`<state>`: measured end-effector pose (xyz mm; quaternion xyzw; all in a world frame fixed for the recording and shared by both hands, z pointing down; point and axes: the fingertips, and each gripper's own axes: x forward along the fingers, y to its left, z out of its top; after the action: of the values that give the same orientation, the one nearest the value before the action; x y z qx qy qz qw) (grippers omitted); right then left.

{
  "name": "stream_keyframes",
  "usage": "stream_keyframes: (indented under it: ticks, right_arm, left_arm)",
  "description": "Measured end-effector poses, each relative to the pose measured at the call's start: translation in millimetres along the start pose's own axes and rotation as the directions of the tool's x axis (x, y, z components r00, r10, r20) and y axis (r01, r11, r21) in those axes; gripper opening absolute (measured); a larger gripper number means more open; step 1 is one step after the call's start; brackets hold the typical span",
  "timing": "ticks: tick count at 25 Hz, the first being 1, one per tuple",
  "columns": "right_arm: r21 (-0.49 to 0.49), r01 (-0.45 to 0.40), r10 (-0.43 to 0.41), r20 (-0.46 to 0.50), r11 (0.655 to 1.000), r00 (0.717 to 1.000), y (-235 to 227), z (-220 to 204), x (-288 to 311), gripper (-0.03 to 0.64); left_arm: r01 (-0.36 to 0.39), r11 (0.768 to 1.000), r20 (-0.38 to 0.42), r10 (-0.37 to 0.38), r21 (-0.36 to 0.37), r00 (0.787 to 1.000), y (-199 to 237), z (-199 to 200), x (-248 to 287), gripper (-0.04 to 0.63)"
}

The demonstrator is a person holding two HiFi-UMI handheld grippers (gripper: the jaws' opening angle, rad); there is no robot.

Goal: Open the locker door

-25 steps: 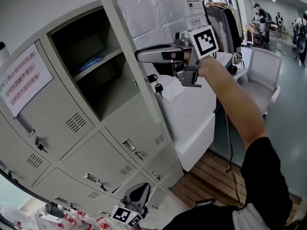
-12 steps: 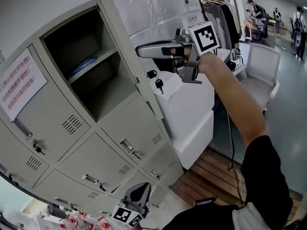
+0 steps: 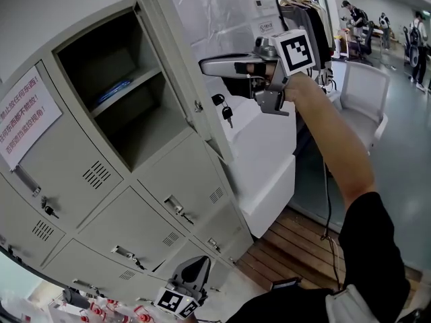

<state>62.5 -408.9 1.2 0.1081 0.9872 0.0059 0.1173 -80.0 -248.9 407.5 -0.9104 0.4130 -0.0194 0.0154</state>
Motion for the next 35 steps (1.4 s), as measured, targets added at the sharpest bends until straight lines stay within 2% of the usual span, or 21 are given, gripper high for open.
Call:
stream_keyframes:
  ticks: [10, 16, 24, 28, 35]
  right_arm:
    - [0.009, 0.062, -0.063, 0.020, 0.998, 0.998, -17.1, 1.4, -16.4, 0.064]
    - [0.024, 0.162, -0.163, 0.024, 0.986, 0.986, -43.8, 0.7, -43.1, 0.046]
    - [0.077, 0.259, -0.266, 0.088, 0.963, 0.960, -72.3, -1.6, -86.5, 0.034]
    - [0.008, 0.319, -0.319, 0.067, 0.948, 0.945, -68.0, -7.8, -92.4, 0.028]
    - [-0.169, 0.410, -0.411, 0.034, 0.896, 0.911, -37.8, -25.0, -94.0, 0.021]
  left_arm:
    - [0.023, 1.000, -0.006, -0.023, -0.010, 1.000, 8.0, -2.5, 2.5, 0.015]
    - [0.029, 0.999, -0.009, -0.030, -0.018, 1.000, 4.9, -3.2, 3.5, 0.015]
    - [0.027, 0.999, -0.008, -0.027, -0.022, 1.000, 4.1, -6.4, 4.8, 0.015]
    - [0.026, 0.999, -0.005, -0.026, -0.026, 1.000, 4.5, -7.0, 6.5, 0.015]
    - [0.030, 1.000, 0.014, -0.030, -0.003, 0.999, 7.2, 1.4, 16.7, 0.015]
